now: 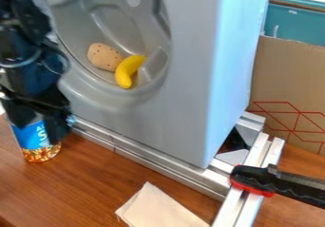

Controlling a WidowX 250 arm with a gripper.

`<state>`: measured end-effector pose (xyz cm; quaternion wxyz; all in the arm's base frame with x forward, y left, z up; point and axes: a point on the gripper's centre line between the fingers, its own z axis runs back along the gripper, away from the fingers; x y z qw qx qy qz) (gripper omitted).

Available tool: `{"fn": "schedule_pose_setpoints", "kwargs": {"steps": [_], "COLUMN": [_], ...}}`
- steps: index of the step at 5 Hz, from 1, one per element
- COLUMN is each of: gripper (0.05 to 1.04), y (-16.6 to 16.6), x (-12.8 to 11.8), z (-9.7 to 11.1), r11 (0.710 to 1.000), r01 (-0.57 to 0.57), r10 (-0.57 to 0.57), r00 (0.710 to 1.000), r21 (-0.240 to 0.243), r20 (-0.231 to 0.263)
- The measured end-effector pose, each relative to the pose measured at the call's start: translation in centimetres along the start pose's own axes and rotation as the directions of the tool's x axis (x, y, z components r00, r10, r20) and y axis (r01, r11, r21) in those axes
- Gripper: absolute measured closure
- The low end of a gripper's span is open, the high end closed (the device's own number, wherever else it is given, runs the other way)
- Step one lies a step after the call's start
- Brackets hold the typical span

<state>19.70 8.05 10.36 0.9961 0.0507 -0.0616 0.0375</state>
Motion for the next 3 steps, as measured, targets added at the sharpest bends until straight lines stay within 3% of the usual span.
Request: {"fn": "schedule_pose_setpoints", "kwargs": {"steps": [2,3], "gripper": [0.083,0.083], "y": [-6.4,-7.5], "x": [-0.9,-3.2], "z": [-3.0,-3.8], "r11": [0.990,0.986], "r01": [0.139,0.158], "r10": [-0.142,-0.165], "r00": [0.981,0.966], "r21": [-0.036,-0.047], "r20": [-0.130,-0.198]}}
